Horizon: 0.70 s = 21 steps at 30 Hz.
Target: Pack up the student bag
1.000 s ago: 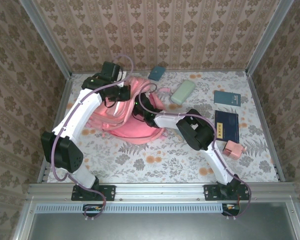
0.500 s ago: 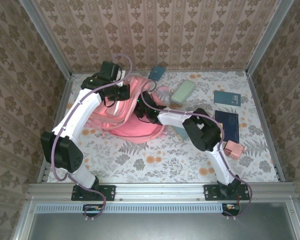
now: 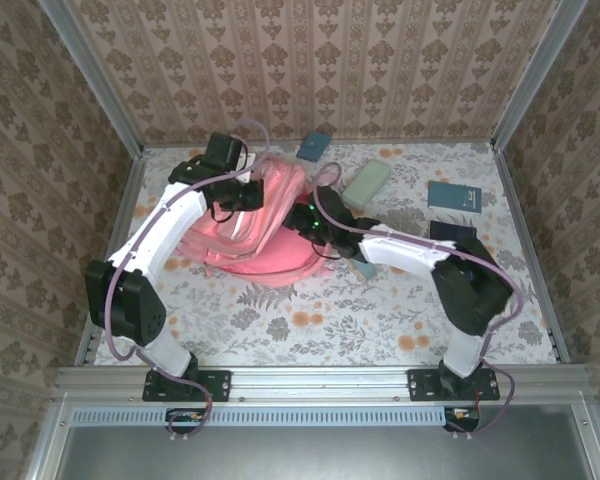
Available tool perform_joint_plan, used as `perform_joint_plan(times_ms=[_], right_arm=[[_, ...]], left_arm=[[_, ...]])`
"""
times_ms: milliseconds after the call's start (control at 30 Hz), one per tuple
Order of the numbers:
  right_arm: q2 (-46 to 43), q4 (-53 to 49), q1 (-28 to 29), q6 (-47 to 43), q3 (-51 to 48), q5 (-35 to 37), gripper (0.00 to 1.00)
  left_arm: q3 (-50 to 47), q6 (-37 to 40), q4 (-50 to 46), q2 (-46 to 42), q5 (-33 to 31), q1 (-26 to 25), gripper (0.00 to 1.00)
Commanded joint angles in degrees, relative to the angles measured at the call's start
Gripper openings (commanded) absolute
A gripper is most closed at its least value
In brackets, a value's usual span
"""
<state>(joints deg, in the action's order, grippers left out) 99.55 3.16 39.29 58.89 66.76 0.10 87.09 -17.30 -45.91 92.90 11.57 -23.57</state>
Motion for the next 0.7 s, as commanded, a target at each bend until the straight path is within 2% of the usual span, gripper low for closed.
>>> perform_joint_plan(times_ms=[0,133,333,400,567,667], right_arm=[[-7.35,-6.89,-2.7,-6.55,-5.78,3.3,0.64],[-14.36,-11.45,-6.59,-8.61,-11.78,3.51,0.64],[-26.43,-17.42,-14.14,-12.13,-20.2,9.55,0.71],[-29.82,-19.05,-17.26,-13.39,-22.28,11.8,0.76],[-35.06,-23.86,-25.57,-18.94,-24.05,17.02,0.97],[-35.02,-24.21,-31.92,-22.02,-24.05,14.91,0.99]], left_arm=[[-1.92,-0.01,1.39,-2.55,-0.09,0.33,0.09],[-3.21,-1.13,3.07,-2.38,1.03,-0.32,0.16],[-2.07,-2.75,4.64,-0.68,2.12,-2.2,0.3],[-1.51,-3.55,5.58,0.05,2.97,-3.83,0.43],[1.62,-4.84,7.28,3.13,1.91,-8.69,0.6],[2.76,-6.72,10.34,5.73,3.62,-11.69,0.67]])
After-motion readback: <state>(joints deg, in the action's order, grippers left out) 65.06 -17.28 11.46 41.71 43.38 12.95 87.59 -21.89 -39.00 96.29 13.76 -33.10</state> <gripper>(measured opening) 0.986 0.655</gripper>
